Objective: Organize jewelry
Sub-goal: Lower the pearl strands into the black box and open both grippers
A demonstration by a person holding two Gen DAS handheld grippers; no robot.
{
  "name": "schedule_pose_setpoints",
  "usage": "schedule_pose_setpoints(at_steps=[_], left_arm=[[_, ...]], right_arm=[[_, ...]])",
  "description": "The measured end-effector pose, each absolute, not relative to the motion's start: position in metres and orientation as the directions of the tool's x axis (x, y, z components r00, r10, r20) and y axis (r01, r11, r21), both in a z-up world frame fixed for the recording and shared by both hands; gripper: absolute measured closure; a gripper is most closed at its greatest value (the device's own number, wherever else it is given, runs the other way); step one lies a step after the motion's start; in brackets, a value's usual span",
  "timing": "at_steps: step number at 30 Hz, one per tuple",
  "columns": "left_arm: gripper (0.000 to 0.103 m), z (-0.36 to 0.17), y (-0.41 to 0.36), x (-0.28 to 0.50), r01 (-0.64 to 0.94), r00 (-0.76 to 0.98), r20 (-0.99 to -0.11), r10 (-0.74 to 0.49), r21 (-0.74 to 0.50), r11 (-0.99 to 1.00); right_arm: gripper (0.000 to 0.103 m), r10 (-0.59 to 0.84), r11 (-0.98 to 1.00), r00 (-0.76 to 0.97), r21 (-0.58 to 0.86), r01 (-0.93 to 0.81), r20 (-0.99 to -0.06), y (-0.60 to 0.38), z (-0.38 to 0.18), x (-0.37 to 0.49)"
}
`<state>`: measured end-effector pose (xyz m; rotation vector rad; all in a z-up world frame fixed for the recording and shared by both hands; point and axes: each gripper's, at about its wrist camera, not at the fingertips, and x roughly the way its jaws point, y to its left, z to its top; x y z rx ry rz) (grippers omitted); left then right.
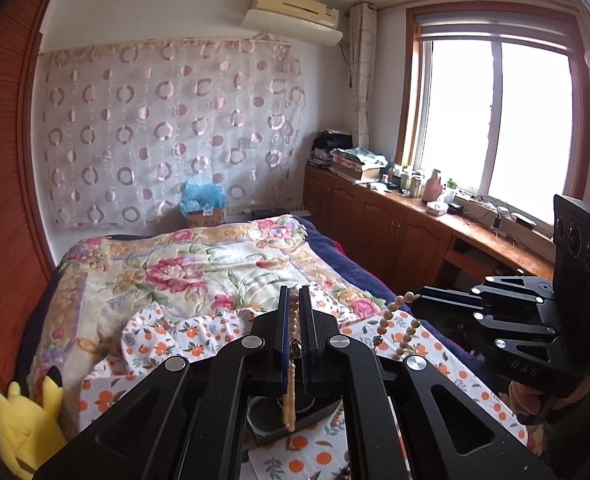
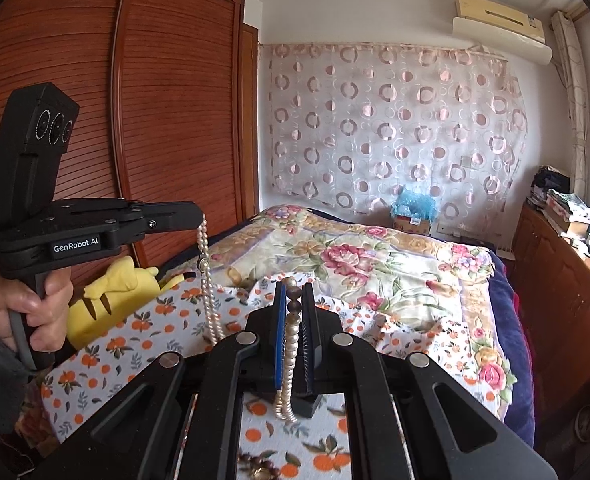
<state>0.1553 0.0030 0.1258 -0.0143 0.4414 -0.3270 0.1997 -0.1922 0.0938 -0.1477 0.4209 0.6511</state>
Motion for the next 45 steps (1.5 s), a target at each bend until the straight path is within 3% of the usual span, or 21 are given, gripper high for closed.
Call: schedule_pose_setpoints(at_steps=[17,33,38,45], left_arm=[[0.099,0.078,0.011,0.247,0.277,0.799,-0.524,-0.294,-0.113,0.954],[0.099,0.013,0.016,0.269,0.233,0.729,-0.634,-0.259,-0.126,0.964],[0.079,0.008,0.019,0.253,0.227,0.735,-0.629,-0.252,-0.121,0.966],[0.073,0.003,0.024,0.222,0.217,0.747,-0.623,-0.230,-0.098,0.971]], right_arm=[[0.094,0.545,0.786,0.688,0.009,-0.618,-0.479,-0.179,0.082,0.269],[0.094,0.556,0.777,0.678,0.010,-0.630,-0.481,-0.171,0.081,0.273],[0.094,0.548,0.781,0.683,0.004,-0.625,-0.483,-0.172,0.082,0.263],[0.094,0.541,0.775,0.654,0.012,-0.631,-0.528,-0.165,0.065,0.255]])
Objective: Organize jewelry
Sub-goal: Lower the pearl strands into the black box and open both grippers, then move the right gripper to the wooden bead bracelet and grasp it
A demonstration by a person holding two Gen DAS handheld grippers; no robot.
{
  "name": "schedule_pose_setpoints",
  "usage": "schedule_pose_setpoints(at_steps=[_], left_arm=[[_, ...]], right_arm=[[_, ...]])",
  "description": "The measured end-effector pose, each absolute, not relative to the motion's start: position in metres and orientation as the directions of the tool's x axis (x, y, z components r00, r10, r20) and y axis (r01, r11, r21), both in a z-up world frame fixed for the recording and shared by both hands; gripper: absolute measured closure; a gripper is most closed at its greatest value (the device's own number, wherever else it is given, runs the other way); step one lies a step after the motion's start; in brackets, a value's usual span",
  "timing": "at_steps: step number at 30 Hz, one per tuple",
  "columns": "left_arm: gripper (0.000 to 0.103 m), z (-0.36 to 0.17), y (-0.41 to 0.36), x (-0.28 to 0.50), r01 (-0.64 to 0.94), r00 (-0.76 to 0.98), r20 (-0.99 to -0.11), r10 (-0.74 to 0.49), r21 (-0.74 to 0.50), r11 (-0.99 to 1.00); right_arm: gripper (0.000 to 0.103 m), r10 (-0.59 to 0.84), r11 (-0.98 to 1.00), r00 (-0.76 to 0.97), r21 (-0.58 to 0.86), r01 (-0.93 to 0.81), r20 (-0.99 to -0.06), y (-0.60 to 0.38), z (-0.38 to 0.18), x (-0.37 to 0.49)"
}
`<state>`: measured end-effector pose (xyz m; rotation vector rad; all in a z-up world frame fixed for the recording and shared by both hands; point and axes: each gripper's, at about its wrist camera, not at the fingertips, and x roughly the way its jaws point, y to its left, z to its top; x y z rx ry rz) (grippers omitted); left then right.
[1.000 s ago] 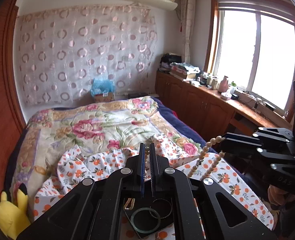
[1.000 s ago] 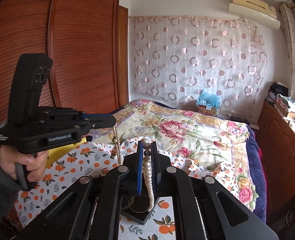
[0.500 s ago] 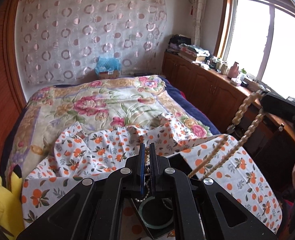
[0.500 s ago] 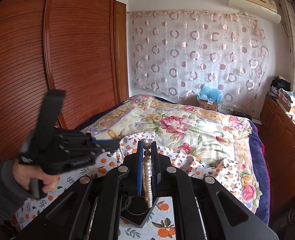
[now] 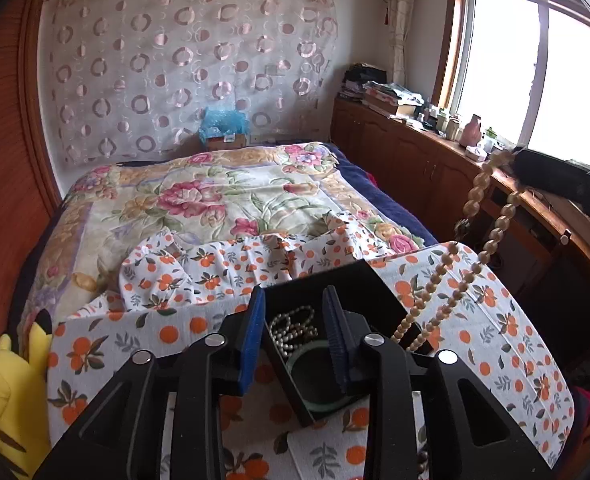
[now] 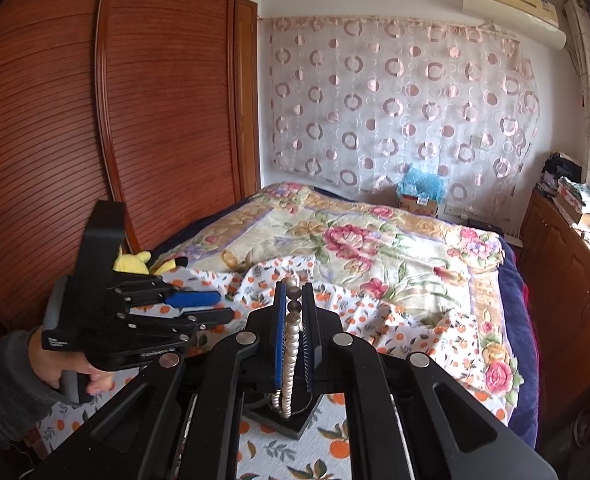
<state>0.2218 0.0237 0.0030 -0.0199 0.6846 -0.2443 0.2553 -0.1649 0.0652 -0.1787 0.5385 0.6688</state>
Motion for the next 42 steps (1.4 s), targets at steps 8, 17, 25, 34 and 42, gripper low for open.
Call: schedule_pose_setpoints(at_steps=[8,17,25,34,42], left_arm=[[0.060,-0.001,0.027,0.181,0.211,0.764,-0.610,-0.208,-0.069,0.975],[0.055,-0.019,0.023,0.125,0.226,0.771,-0.600,-0.214,-0.057,0.973],[0.055,-0.046,0.023,0.092,0.228,0.748,-0.625,-0.222,-0.072,0.971],[0.044,-0.073,0.024,0.065,0.216,0.720,-0.658,-0.220,-0.088,0.972],[0.044,-0.087,0.009,0.064,0.239,0.684,-0.693,-0.228,-0.083,0.968]], right_arm=[[0.093,0.509,0.796,0.619,0.053,-0.603,-0.598,-0.158,0.017,0.263],[0.093,0.494,0.818,0.633,0.071,-0.571,-0.596,-0.176,-0.013,0.226],[0.087,0.451,0.838,0.594,0.088,-0.538,-0.666,-0.195,-0.072,0.195],[0.082,0.428,0.830,0.519,0.096,-0.549,-0.739,-0.198,-0.115,0.176],[0.082,0.407,0.834,0.498,0.089,-0.545,-0.766,-0.203,-0.125,0.175]])
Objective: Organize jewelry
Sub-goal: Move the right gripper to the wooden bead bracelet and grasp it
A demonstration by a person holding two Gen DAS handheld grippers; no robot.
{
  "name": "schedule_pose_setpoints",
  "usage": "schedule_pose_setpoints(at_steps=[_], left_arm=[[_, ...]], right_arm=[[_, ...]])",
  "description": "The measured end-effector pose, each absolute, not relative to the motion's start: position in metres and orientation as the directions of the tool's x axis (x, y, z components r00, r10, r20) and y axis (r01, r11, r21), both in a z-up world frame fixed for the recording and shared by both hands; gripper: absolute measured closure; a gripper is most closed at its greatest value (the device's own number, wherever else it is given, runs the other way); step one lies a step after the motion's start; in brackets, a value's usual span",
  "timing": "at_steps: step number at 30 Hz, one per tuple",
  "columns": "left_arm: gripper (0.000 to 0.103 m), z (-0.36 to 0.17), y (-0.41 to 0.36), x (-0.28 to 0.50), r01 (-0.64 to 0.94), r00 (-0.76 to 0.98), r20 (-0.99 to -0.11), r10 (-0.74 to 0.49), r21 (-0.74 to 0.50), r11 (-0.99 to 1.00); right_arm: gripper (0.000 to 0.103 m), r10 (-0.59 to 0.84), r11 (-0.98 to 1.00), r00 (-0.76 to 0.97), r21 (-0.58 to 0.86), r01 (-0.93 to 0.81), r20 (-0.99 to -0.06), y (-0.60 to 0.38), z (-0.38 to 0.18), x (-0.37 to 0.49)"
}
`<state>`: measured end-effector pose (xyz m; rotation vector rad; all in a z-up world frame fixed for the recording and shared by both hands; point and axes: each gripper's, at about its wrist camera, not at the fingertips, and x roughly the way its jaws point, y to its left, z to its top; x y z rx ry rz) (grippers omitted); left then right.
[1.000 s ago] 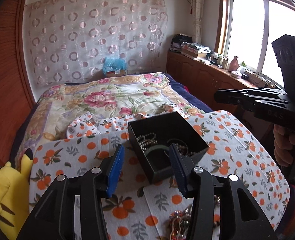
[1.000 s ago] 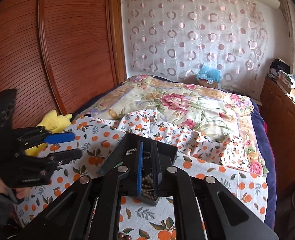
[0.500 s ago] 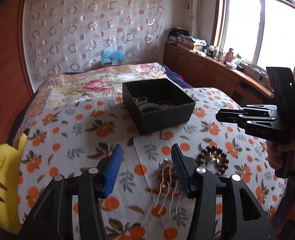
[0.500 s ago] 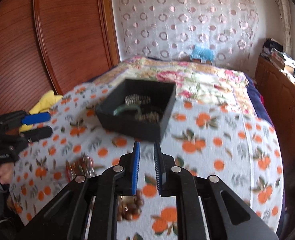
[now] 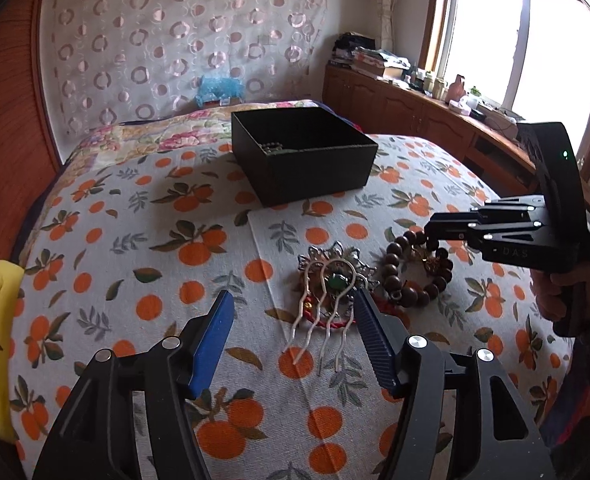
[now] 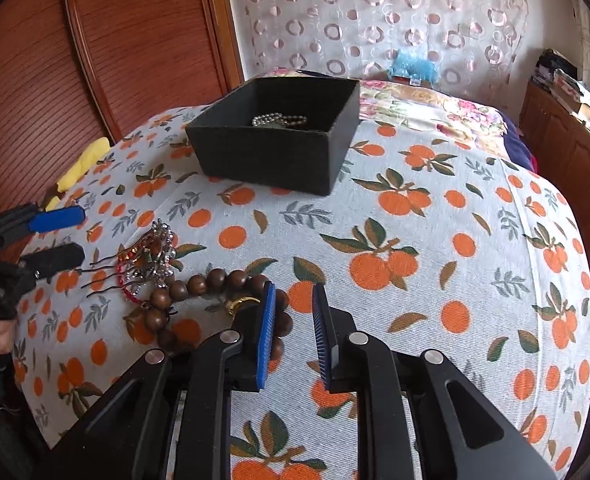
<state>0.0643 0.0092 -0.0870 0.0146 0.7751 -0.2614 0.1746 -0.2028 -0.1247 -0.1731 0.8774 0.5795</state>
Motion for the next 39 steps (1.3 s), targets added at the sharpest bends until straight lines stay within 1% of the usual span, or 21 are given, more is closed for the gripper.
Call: schedule_pose_setpoints(at_steps=[3,6,10,11,15,18,23,29,34,39], left_arm=[[0.044,-0.089,0.003,0.066,0.252,0.675,-0.701,-0.232,-0.077,0.965],[0.043,-0.091,-0.001,0.068,0.256,0.667,-0.707,-0.236,-0.080,0.963],[0.043,-0.095,-0.007,0.069,0.267,0.652,-0.721,-0.235,-0.071,0.961],[0.043,-0.096,-0.009,0.070,0.269,0.648,-0.725,-0.234,-0.070,0.961],[0.043,-0.099,-0.016,0.073,0.286,0.627,-0.741,-0.241,-0.070,0.956],[0.041,-0.099,-0.023,0.075,0.298,0.623,-0.746,-0.235,-0.051,0.953],[0.039,-0.099,-0.030,0.085,0.317,0.615,-0.756,-0.224,-0.024,0.948],[0.038,-0.105,-0.036,0.102,0.338,0.576,-0.786,-0.224,-0.020,0.941],[0.036,-0.107,-0.043,0.109,0.348,0.569,-0.794,-0.216,-0.006,0.937],[0.034,-0.112,-0.050,0.117,0.341,0.562,-0.808,-0.176,0.033,0.939]], right_arm=[[0.082,0.431,0.825,0.485,0.115,-0.553,-0.761,-0.206,-0.123,0.174],[0.082,0.434,0.809,0.456,0.113,-0.578,-0.777,-0.201,-0.128,0.171],[0.084,0.412,0.804,0.453,0.081,-0.589,-0.791,-0.197,-0.132,0.170],[0.088,0.412,0.803,0.452,0.081,-0.590,-0.791,-0.198,-0.132,0.170],[0.088,0.418,0.815,0.479,0.086,-0.573,-0.772,-0.209,-0.125,0.170],[0.088,0.425,0.829,0.500,0.103,-0.549,-0.754,-0.220,-0.122,0.170],[0.088,0.419,0.834,0.492,0.109,-0.541,-0.763,-0.222,-0.134,0.174],[0.088,0.415,0.835,0.505,0.096,-0.542,-0.757,-0.220,-0.135,0.172],[0.088,0.405,0.836,0.512,0.080,-0.543,-0.757,-0.219,-0.136,0.170],[0.088,0.390,0.838,0.522,0.058,-0.542,-0.759,-0.217,-0.135,0.169]])
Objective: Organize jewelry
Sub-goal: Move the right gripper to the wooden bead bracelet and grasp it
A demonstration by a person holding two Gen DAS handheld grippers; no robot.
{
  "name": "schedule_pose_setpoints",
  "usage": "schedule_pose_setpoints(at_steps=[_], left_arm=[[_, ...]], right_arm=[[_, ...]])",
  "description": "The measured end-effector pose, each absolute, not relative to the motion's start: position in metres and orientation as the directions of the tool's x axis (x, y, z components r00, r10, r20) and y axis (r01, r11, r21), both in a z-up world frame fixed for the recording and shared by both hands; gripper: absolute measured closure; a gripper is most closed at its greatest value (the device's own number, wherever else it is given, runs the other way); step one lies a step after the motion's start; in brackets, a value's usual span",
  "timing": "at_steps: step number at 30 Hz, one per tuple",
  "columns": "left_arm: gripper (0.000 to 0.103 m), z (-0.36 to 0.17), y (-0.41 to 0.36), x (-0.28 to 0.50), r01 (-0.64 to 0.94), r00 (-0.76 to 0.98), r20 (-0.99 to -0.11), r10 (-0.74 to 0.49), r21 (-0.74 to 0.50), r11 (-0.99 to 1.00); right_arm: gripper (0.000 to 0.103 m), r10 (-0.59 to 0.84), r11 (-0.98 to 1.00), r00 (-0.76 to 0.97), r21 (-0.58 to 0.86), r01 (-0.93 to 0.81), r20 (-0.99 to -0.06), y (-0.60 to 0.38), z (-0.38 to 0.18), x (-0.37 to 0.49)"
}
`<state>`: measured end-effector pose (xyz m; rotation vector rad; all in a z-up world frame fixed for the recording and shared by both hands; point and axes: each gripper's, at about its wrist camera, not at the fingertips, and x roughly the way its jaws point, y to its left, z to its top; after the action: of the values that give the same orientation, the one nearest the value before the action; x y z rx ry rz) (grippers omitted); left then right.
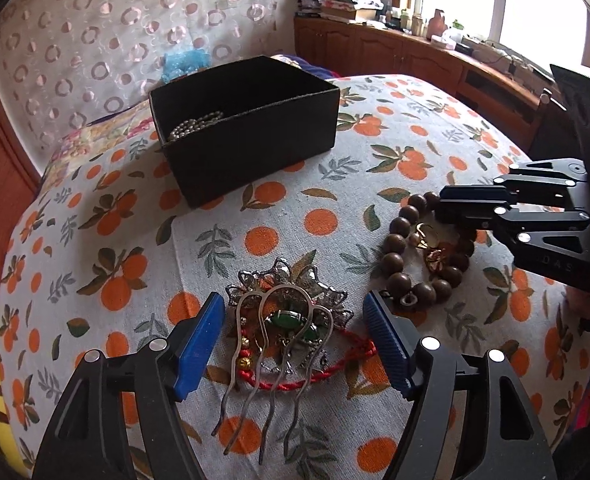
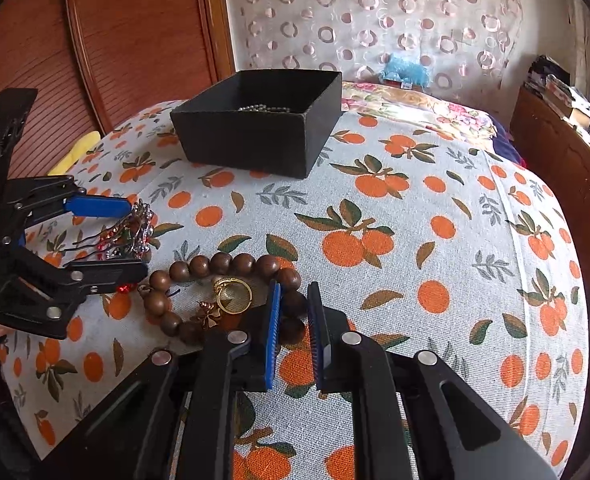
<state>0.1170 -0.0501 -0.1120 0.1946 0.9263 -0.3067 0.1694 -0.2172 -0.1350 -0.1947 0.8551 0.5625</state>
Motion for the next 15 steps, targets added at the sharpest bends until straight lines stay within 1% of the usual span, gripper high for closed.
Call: schedule_pose_setpoints(at_steps=[3,5,8,10,15], left_arm=[[0.035,-0.111,-0.051,0.118,0.344,0.570,-0.802,-0.179,0.035,0.938],[0.044,-0.111,-0.050,0.118,0.341,0.574,-0.799,-0.177,0.037,0.939],[0.044,-0.111,-0.049,0.118,0.338,0.582,-0.792,-0.183,0.032,0.941],[0.044,-0.108,-0.046,0.113,0.326,0.603,-0.776,-0.182,0.031,0.945],[0.044,-0.091,-0.033,0.097,0.293,0.659,-0.721,-0.214,-0.017,0.956]], right_arm=[[0.088,0.393,0.838,0.520,0.062,-0.542,-0.758,-0.217,-0.135,0.170],[0.088,0.391,0.838,0.521,0.059,-0.542,-0.759,-0.217,-0.135,0.169],[0.088,0.390,0.838,0.522,0.058,-0.542,-0.758,-0.217,-0.135,0.169],[0.088,0.392,0.838,0.521,0.060,-0.542,-0.758,-0.217,-0.135,0.169],[0.088,0.390,0.838,0.522,0.058,-0.542,-0.758,-0.217,-0.135,0.169]])
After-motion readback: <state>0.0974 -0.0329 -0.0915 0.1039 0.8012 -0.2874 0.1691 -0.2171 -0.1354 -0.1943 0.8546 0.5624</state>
